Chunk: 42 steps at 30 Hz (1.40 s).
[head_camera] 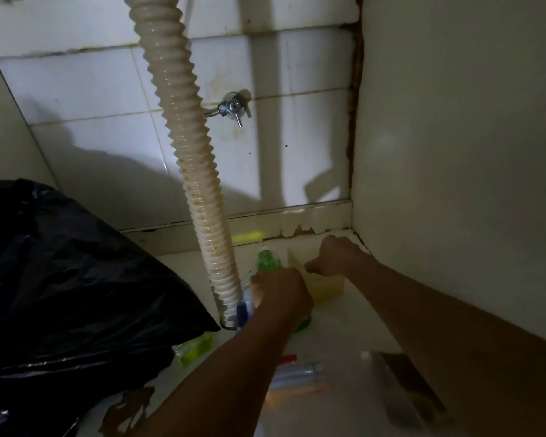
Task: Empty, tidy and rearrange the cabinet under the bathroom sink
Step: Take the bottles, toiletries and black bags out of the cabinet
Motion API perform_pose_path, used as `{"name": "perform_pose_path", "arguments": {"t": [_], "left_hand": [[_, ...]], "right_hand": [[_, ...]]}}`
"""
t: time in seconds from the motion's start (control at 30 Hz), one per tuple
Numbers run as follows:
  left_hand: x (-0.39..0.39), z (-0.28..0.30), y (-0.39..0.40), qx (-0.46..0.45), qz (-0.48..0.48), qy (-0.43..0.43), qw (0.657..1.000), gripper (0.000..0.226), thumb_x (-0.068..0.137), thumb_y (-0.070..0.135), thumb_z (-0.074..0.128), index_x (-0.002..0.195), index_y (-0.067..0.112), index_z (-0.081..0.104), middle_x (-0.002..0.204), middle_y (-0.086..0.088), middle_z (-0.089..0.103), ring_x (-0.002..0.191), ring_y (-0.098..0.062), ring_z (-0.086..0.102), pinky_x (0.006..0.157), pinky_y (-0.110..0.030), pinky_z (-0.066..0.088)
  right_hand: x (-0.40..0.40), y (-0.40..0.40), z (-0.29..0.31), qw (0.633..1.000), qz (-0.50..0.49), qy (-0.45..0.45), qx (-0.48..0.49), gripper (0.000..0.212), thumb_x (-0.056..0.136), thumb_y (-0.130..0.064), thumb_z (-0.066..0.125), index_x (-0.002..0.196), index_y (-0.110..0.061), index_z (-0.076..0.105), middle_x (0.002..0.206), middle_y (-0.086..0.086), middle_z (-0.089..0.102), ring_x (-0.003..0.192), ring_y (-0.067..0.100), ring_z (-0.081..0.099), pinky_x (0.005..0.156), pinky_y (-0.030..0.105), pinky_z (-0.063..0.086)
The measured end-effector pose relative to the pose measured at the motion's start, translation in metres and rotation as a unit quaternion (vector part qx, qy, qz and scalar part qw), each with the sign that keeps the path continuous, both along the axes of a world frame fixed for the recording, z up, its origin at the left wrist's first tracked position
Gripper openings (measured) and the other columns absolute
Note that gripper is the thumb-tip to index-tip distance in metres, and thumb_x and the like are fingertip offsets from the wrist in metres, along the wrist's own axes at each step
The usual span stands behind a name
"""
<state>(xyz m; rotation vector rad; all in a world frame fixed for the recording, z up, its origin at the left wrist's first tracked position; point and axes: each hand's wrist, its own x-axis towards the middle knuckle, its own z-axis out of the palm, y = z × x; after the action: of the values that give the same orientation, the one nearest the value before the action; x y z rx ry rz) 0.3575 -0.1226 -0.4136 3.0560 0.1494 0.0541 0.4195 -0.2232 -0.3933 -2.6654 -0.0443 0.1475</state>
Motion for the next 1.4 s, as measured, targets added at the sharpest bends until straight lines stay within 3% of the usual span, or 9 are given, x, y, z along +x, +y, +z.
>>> {"name": "perform_pose_path", "arguments": {"t": [0.2, 0.33, 0.5, 0.63, 0.87, 1.03, 1.13, 1.27, 1.4], "left_hand": [[0.018, -0.004, -0.002, -0.025, 0.063, 0.061, 0.996, 0.036, 0.086, 0.046, 0.058, 0.104, 0.015, 0.058, 0.099, -0.002, 0.061, 0.098, -0.022, 0.059, 0.093, -0.039, 0.041], [0.024, -0.007, -0.007, -0.03, 0.084, 0.07, 0.994, 0.037, 0.085, 0.044, 0.06, 0.106, 0.013, 0.056, 0.101, -0.004, 0.06, 0.101, -0.023, 0.057, 0.097, -0.04, 0.04], [0.028, -0.01, -0.006, -0.135, 0.112, 0.038, 0.984, 0.025, 0.085, 0.036, 0.063, 0.084, 0.013, 0.054, 0.072, -0.001, 0.051, 0.067, -0.014, 0.053, 0.069, -0.026, 0.048], [0.028, -0.006, 0.0, -0.268, 0.133, -0.007, 0.954, 0.035, 0.083, 0.03, 0.07, 0.105, 0.008, 0.054, 0.079, -0.001, 0.053, 0.074, -0.015, 0.055, 0.065, -0.024, 0.047], [0.023, 0.02, 0.008, -0.458, 0.154, -0.013, 0.875, 0.062, 0.073, 0.03, 0.079, 0.12, -0.003, 0.055, 0.113, -0.019, 0.064, 0.1, -0.032, 0.064, 0.089, -0.041, 0.055], [-0.008, 0.045, 0.013, -0.631, 0.156, -0.006, 0.76, 0.055, 0.074, 0.023, 0.079, 0.116, -0.001, 0.052, 0.109, -0.018, 0.064, 0.089, -0.03, 0.066, 0.059, -0.03, 0.054], [-0.045, 0.053, 0.018, -0.703, 0.159, 0.022, 0.693, 0.039, 0.078, 0.026, 0.076, 0.098, 0.004, 0.051, 0.094, -0.015, 0.065, 0.07, -0.022, 0.065, 0.048, -0.025, 0.05], [-0.099, 0.061, 0.027, -0.795, 0.127, 0.053, 0.59, 0.037, 0.078, 0.024, 0.072, 0.104, 0.004, 0.055, 0.081, -0.013, 0.069, 0.069, -0.023, 0.064, 0.063, -0.031, 0.053], [-0.161, 0.066, 0.042, -0.834, 0.077, 0.061, 0.543, 0.041, 0.075, 0.021, 0.063, 0.11, 0.0, 0.059, 0.081, -0.014, 0.071, 0.065, -0.022, 0.069, 0.056, -0.029, 0.057]], "right_hand": [[-0.001, -0.005, -0.003, 0.998, 0.029, 0.017, -0.053, 0.059, 0.074, -0.041, 0.074, 0.117, -0.006, 0.054, 0.094, 0.006, 0.054, 0.086, 0.022, 0.057, 0.073, 0.03, 0.051], [-0.004, -0.006, -0.021, 1.0, 0.002, 0.009, 0.03, 0.068, 0.076, -0.041, 0.074, 0.124, -0.002, 0.047, 0.111, 0.01, 0.057, 0.083, 0.019, 0.051, 0.059, 0.026, 0.043], [-0.007, -0.009, -0.025, 0.998, -0.015, -0.022, 0.063, 0.04, 0.077, -0.043, 0.069, 0.088, -0.008, 0.053, 0.077, 0.003, 0.053, 0.063, 0.014, 0.05, 0.047, 0.023, 0.037], [-0.012, -0.028, -0.018, 0.975, -0.089, 0.021, 0.2, 0.052, 0.08, -0.046, 0.063, 0.11, -0.004, 0.055, 0.088, 0.006, 0.055, 0.075, 0.019, 0.052, 0.057, 0.024, 0.042], [-0.04, -0.063, -0.025, 0.882, -0.215, 0.072, 0.414, 0.062, 0.07, -0.043, 0.072, 0.115, -0.004, 0.055, 0.097, 0.012, 0.059, 0.092, 0.028, 0.059, 0.084, 0.041, 0.057], [-0.076, -0.074, -0.015, 0.777, -0.252, 0.089, 0.57, 0.058, 0.073, -0.037, 0.073, 0.116, -0.004, 0.052, 0.095, 0.011, 0.052, 0.101, 0.03, 0.055, 0.082, 0.041, 0.056], [-0.109, -0.067, -0.003, 0.667, -0.214, 0.113, 0.705, 0.046, 0.078, -0.03, 0.07, 0.117, -0.013, 0.052, 0.11, 0.014, 0.054, 0.107, 0.031, 0.055, 0.079, 0.039, 0.055], [-0.152, -0.058, 0.005, 0.599, -0.133, 0.132, 0.779, 0.032, 0.083, -0.021, 0.063, 0.114, -0.014, 0.057, 0.107, 0.013, 0.062, 0.094, 0.025, 0.06, 0.074, 0.032, 0.052], [-0.185, -0.039, 0.002, 0.536, -0.038, 0.198, 0.82, 0.072, 0.051, -0.017, 0.083, 0.116, -0.008, 0.053, 0.11, 0.015, 0.065, 0.101, 0.028, 0.062, 0.079, 0.036, 0.05]]}}
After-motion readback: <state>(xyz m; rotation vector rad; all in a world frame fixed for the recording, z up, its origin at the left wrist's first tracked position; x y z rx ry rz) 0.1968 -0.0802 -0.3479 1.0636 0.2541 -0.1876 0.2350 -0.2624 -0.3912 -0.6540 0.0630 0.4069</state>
